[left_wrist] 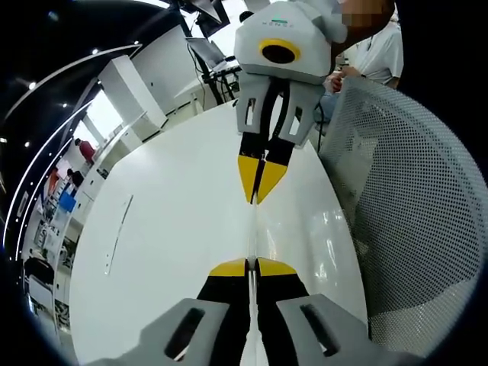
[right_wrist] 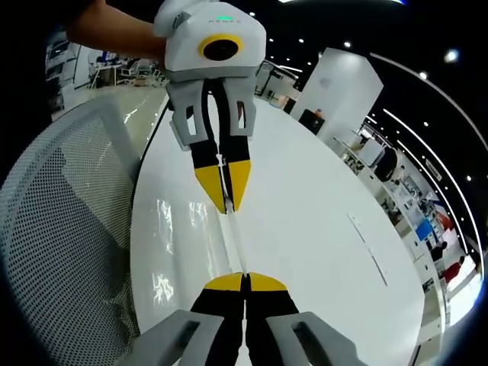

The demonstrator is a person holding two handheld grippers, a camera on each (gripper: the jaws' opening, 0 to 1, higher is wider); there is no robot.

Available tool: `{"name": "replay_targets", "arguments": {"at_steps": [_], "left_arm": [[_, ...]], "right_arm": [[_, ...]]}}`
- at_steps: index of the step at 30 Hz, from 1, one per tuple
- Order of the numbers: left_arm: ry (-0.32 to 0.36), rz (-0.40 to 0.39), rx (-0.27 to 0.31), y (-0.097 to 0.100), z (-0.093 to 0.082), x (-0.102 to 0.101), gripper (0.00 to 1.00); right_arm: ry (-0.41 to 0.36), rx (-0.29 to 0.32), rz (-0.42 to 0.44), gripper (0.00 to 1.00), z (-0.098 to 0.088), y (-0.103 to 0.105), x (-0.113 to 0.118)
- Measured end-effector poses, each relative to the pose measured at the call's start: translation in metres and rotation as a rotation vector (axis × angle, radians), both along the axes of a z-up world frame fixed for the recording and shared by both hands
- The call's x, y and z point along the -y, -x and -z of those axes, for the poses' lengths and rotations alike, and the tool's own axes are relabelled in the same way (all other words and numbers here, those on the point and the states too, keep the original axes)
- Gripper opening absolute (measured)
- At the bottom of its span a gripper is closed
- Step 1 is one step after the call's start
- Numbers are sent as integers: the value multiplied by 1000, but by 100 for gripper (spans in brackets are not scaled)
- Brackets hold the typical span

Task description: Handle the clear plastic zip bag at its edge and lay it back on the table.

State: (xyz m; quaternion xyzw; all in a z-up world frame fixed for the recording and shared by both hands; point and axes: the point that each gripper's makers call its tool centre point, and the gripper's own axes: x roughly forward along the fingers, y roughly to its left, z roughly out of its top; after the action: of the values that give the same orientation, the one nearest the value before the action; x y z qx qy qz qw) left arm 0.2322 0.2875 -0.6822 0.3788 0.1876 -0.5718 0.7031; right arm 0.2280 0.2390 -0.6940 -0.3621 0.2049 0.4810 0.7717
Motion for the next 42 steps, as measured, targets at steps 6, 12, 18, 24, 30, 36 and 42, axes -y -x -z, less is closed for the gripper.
{"name": "replay_targets", "arguments": {"at_steps": [6,12,18,24,30,36,42], "left_arm": [[1,-8,1,0,-1,-4,0],[4,-18,-1,-1,-2,-8,0],[8,-23,-4,1,-1,-10,0],[12,-35,-6,1,-1,-11,0],[11,-34,-8,0,-1,-10,0],[10,-32,-10,0,-1,-10,0],[5,-38,-6,-1,0,-13,0]], "right_arm": [[3,4,-1,0,-1,-1,2],[2,4,-4,0,-1,-1,1],[3,3,-11,0,0,-1,-1],[2,4,-11,0,0,-1,-1],[3,6,-10,0,-1,-1,0],[0,6,-8,0,0,-1,0],[-3,7,-10,0,0,-1,-1]]}}
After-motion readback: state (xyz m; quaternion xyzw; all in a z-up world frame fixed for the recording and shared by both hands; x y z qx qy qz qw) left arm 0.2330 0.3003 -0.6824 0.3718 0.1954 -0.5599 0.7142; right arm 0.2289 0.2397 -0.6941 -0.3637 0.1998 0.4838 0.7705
